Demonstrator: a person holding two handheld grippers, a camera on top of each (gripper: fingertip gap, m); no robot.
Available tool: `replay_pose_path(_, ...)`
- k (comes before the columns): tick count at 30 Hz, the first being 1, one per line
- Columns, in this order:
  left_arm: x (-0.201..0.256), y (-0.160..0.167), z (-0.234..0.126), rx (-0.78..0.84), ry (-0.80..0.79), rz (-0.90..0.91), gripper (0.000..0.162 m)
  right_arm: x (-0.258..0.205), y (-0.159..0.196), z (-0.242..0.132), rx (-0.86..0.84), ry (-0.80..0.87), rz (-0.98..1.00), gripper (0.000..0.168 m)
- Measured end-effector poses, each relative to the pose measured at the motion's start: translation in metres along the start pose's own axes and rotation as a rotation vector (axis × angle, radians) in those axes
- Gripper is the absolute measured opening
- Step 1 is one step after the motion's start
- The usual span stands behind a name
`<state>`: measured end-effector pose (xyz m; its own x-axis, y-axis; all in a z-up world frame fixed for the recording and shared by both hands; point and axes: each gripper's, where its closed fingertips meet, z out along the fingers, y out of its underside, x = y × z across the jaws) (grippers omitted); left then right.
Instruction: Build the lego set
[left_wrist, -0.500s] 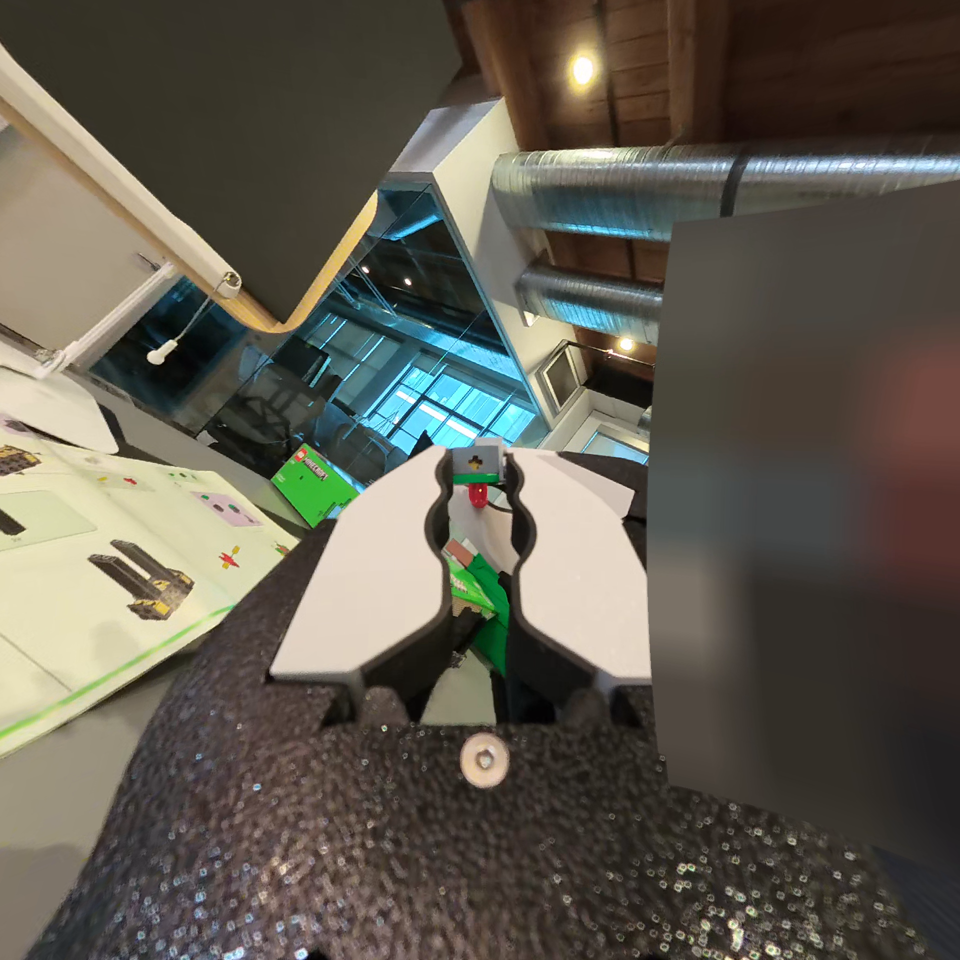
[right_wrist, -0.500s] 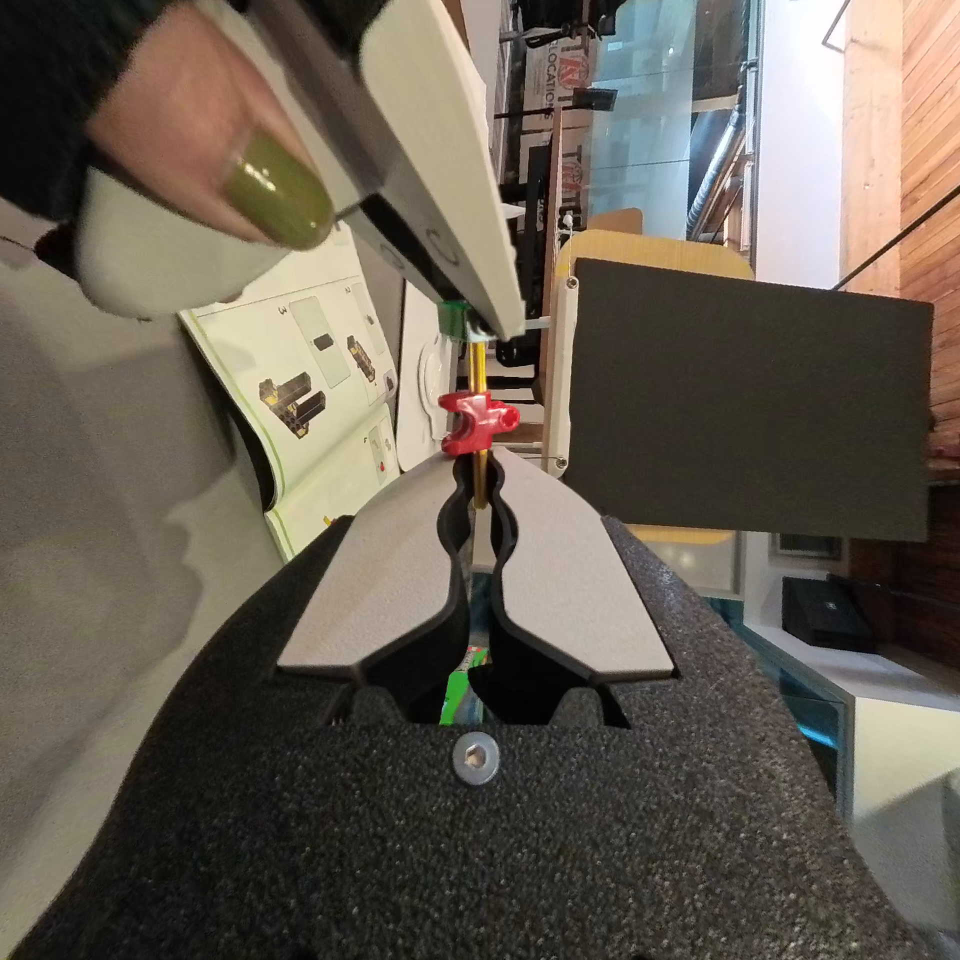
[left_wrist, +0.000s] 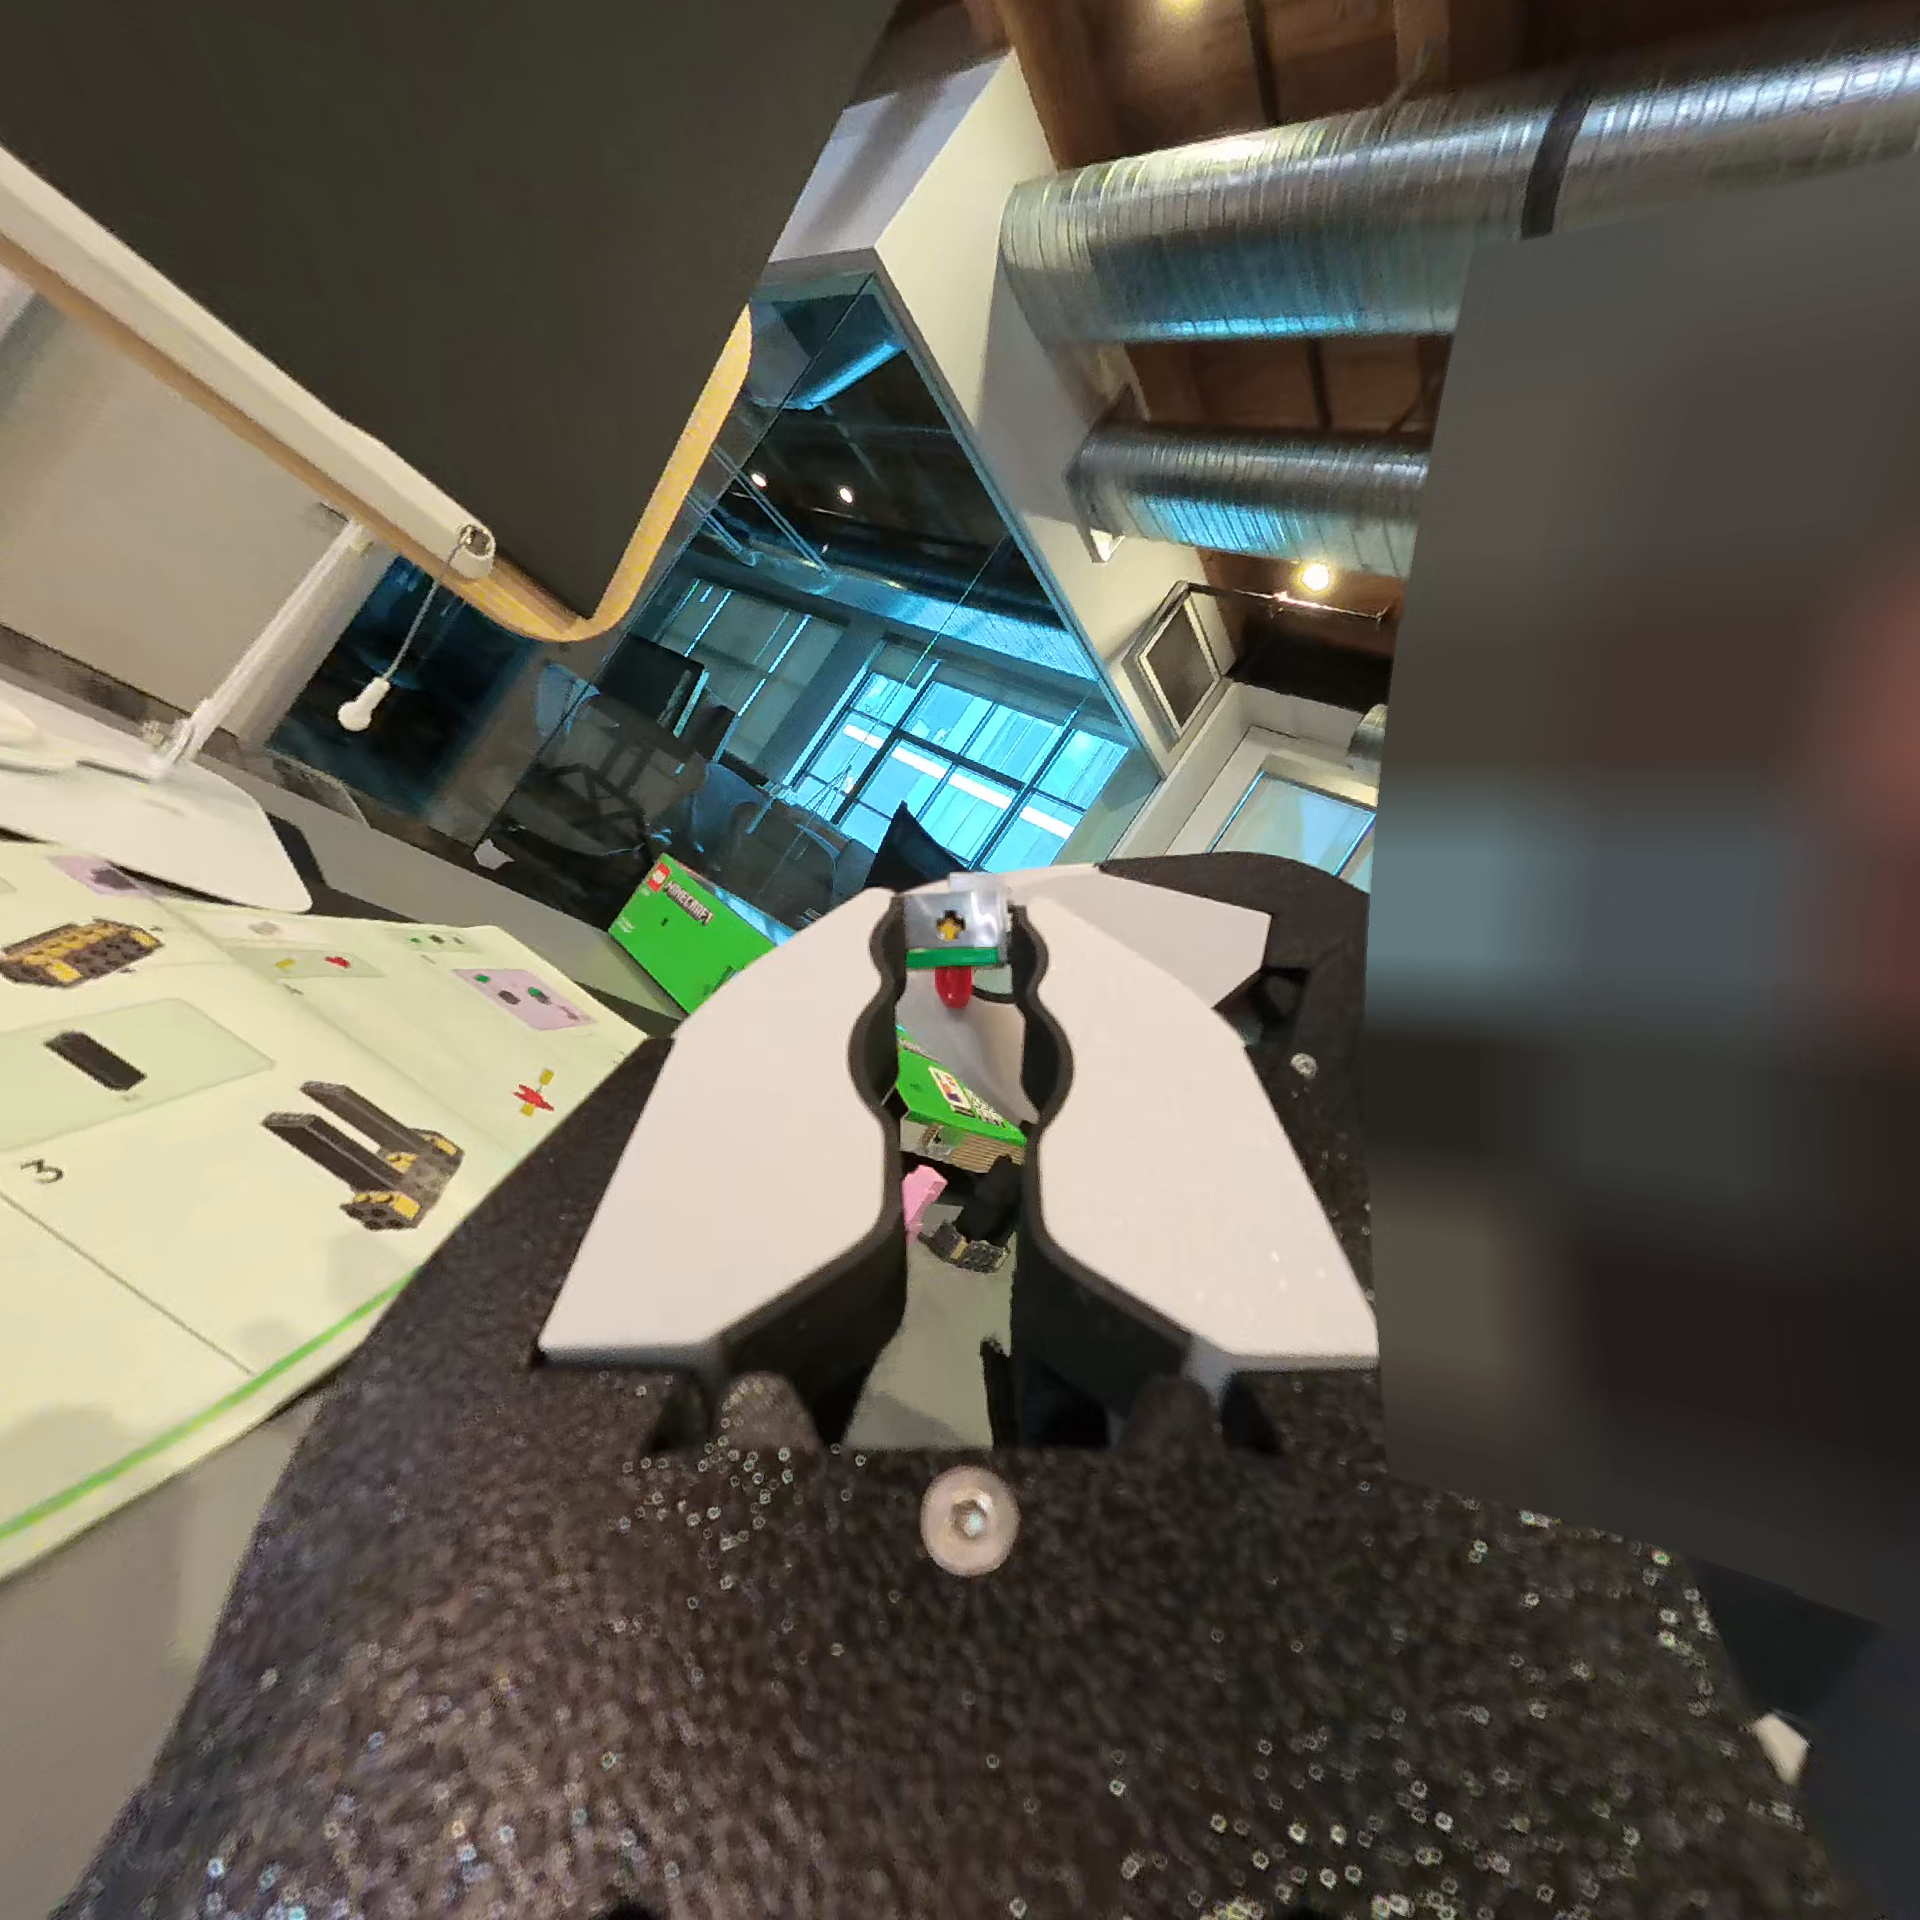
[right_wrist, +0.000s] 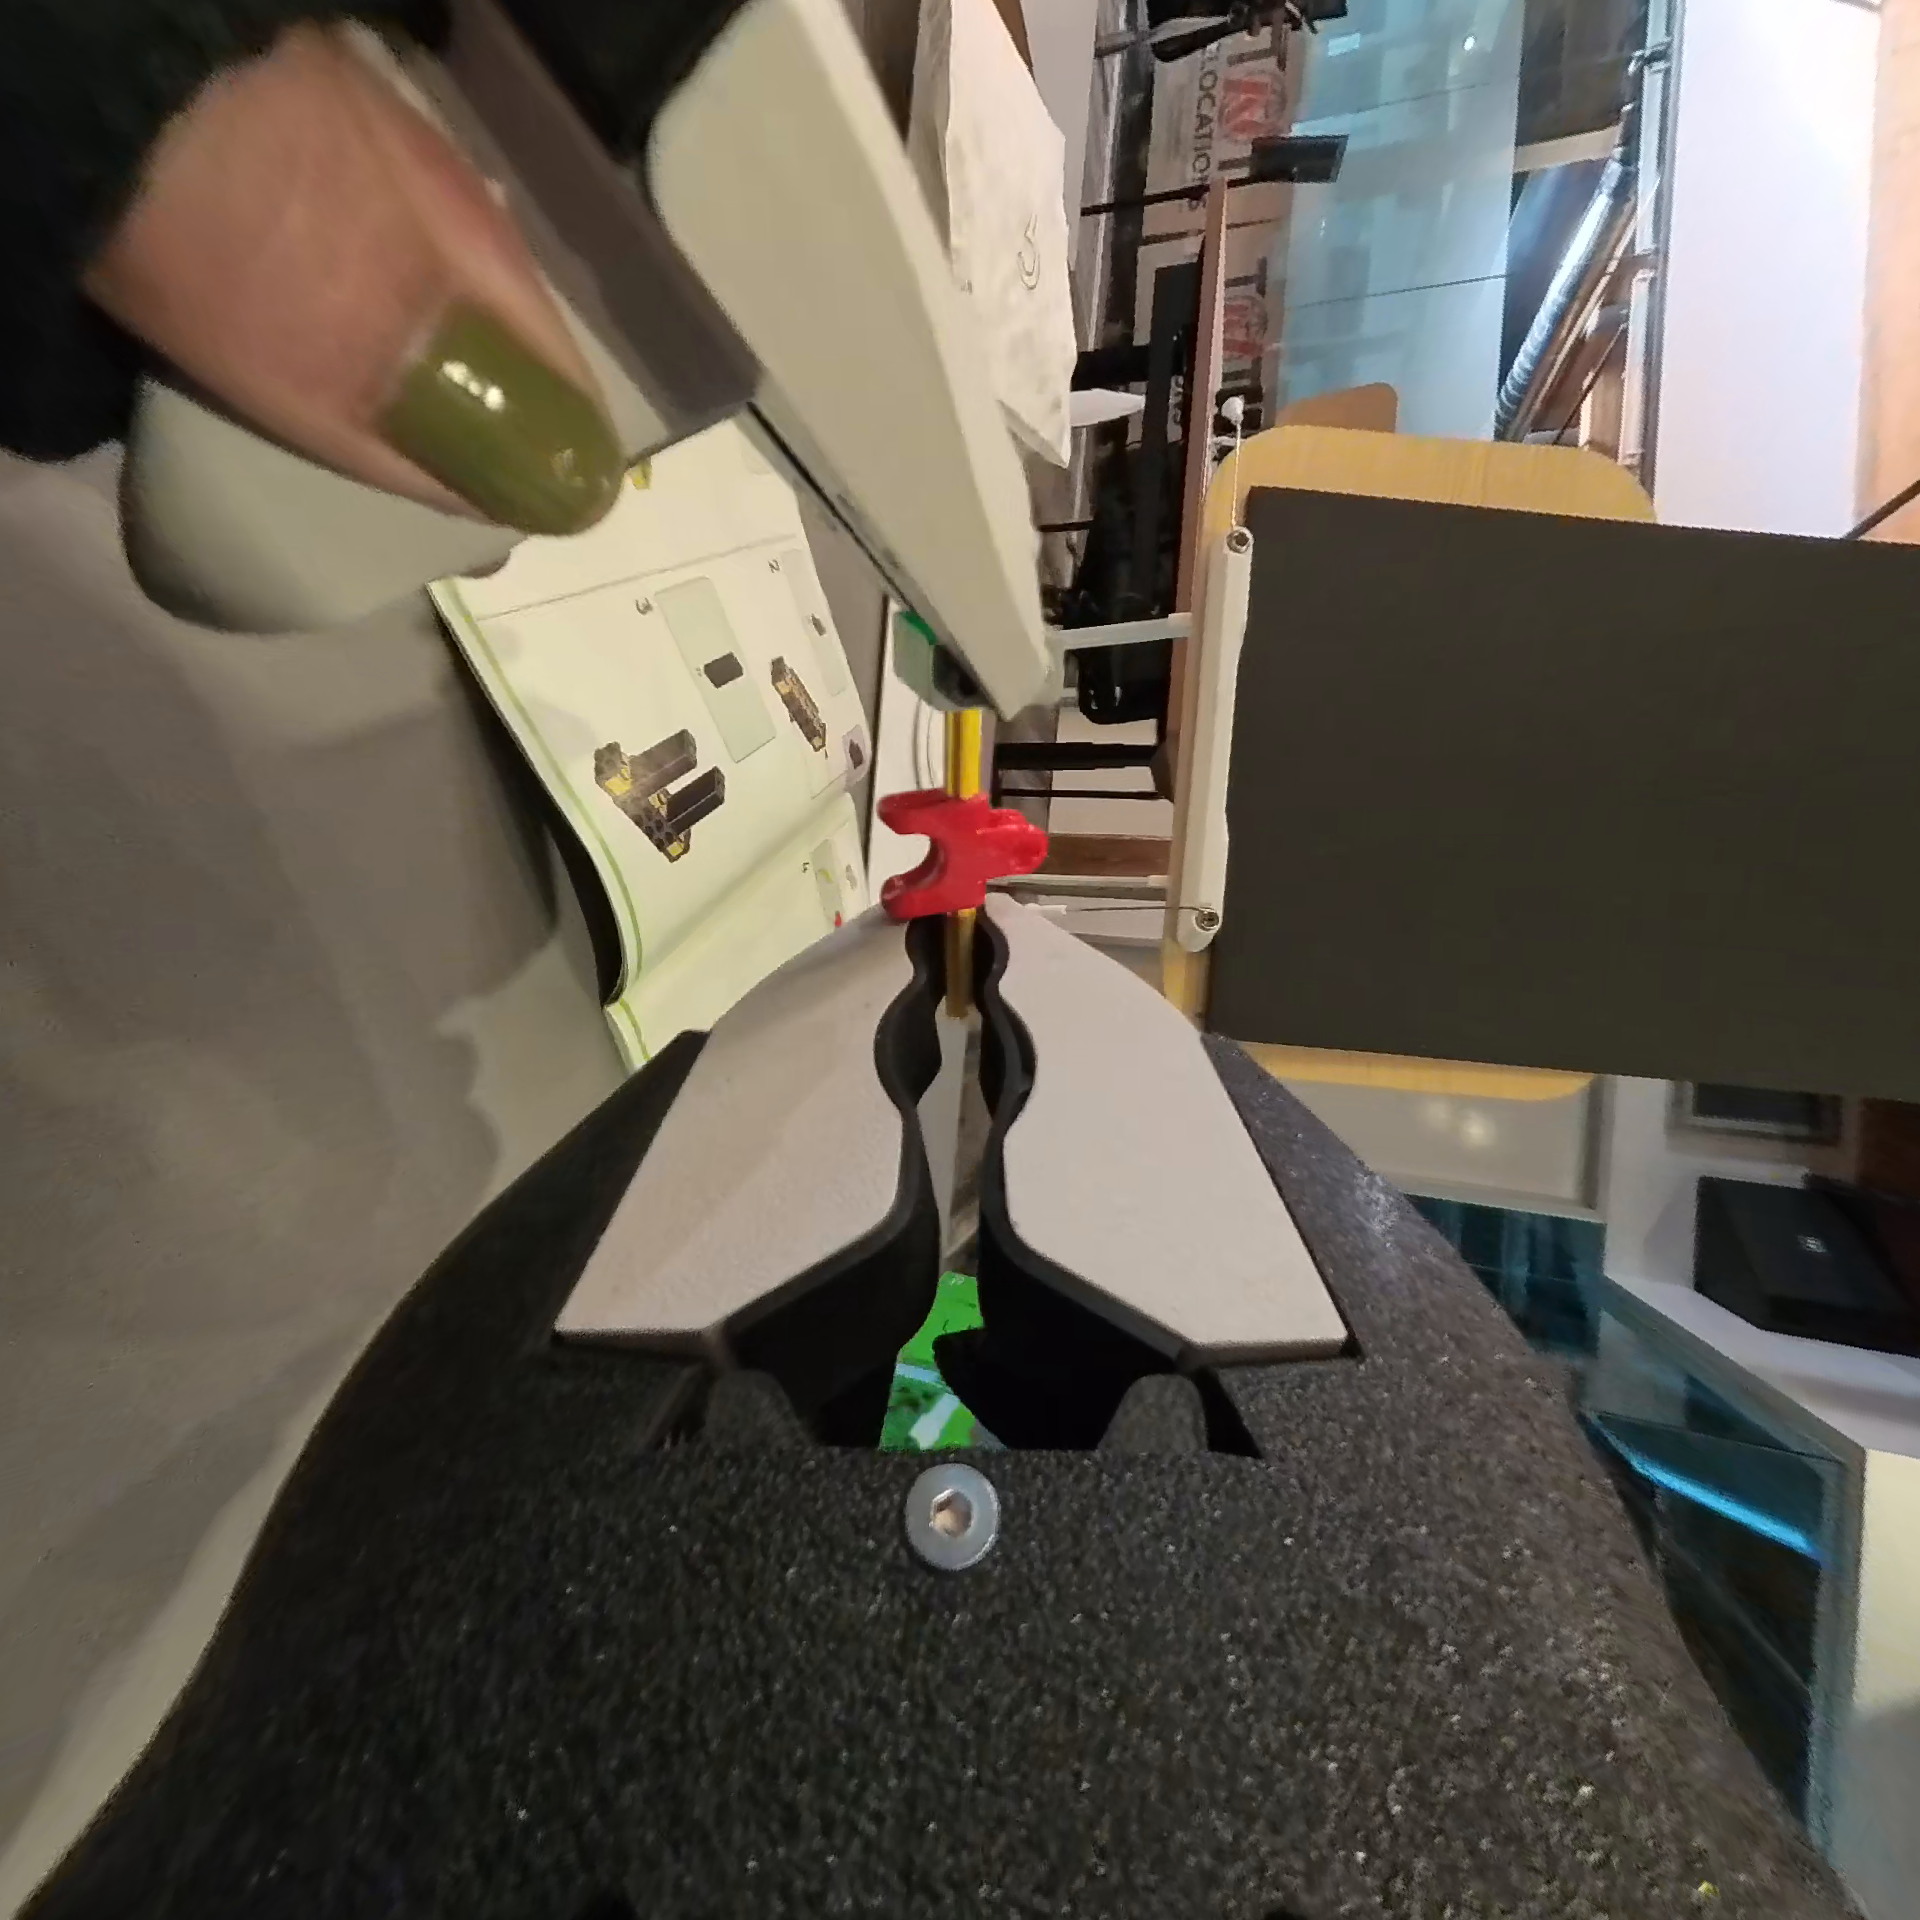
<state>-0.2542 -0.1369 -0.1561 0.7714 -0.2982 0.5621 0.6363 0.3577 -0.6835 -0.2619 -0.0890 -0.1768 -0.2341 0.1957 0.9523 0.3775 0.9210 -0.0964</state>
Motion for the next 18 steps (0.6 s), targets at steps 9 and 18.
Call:
replay_pose_path(9, 0.0013, 0.0020, 0.0010, -0.019, 0.000, 0.039, 0.019, -0.0022, 0.0011, 0.0021, -0.001, -0.015, 0.011, 0.002)
replay_pose_path(18, -0.0041, 0.0015, 0.0008, -0.034, -0.044, 0.052, 0.019, -0.0078, -0.0006, 0.0094, 0.026, -0.036, 0.115, 0.002)
